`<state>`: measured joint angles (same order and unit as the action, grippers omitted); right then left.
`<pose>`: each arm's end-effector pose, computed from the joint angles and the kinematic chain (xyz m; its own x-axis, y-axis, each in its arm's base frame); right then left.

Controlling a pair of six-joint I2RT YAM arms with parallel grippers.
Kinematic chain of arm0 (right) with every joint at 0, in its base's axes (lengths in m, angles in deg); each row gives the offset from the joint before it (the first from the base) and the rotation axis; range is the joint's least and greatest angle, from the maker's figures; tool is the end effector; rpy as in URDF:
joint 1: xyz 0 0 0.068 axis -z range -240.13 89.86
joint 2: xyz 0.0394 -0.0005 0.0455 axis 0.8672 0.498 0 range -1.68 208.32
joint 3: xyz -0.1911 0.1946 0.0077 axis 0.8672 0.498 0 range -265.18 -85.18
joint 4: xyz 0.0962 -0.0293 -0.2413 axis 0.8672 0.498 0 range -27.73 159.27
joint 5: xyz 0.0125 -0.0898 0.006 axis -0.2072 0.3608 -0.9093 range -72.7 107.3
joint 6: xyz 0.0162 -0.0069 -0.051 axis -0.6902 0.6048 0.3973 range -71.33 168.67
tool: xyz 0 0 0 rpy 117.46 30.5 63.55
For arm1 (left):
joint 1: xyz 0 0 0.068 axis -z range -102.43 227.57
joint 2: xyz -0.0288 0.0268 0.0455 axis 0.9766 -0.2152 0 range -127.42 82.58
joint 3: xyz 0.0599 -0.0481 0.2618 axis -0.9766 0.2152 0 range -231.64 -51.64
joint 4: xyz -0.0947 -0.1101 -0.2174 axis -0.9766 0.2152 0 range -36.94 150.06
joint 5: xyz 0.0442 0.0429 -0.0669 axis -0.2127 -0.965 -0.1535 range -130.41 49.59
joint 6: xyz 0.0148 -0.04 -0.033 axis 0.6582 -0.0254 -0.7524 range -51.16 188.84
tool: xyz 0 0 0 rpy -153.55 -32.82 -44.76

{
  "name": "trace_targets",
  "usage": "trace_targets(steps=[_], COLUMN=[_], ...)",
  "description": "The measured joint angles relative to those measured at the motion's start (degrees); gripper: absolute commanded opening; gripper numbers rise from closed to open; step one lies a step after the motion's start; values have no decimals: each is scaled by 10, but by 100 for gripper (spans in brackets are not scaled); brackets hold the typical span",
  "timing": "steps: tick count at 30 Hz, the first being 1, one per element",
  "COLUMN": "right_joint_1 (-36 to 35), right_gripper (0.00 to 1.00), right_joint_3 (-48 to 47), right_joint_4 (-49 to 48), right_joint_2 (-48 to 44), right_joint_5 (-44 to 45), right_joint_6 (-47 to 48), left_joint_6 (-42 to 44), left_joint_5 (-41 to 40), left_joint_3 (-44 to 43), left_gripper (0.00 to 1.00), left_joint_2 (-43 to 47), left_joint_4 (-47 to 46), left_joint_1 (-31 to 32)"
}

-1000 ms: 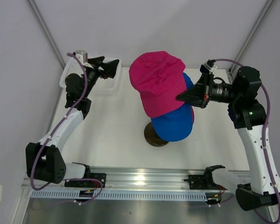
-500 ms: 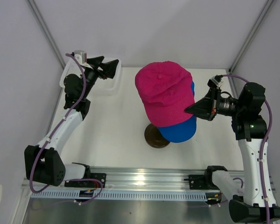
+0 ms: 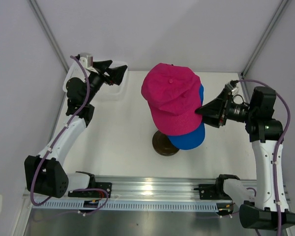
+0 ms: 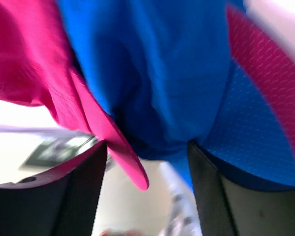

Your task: Stack the hats

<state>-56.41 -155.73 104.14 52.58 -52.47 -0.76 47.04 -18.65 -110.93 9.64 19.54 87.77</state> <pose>0.1637 0.0229 0.4168 -0.9047 0.3221 -0.2789 -0.2073 0.2389 0.9486 0.2884 -0.0654 0.4027 0.1219 -0.3724 -0.9200 0.5954 0.7691 -0.2324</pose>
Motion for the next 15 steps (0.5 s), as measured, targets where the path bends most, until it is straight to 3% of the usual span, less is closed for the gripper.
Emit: trace_targets(steps=[5, 8, 15], right_joint_1=[1, 1, -2], right_gripper=[74, 66, 65], right_joint_3=[-71, -42, 40], right_joint_4=[68, 43, -24], right_joint_2=[-17, -83, -187], right_joint_5=[112, 142, 154], right_joint_6=[89, 73, -5], left_joint_6=[-1, -1, -2], left_joint_5=[15, 25, 40], left_joint_3=[-7, -10, -28], left_gripper=[93, 93, 91], left_joint_2=[0, 1, 22], left_joint_4=[3, 7, 27], left_joint_1=[0, 0, 1])
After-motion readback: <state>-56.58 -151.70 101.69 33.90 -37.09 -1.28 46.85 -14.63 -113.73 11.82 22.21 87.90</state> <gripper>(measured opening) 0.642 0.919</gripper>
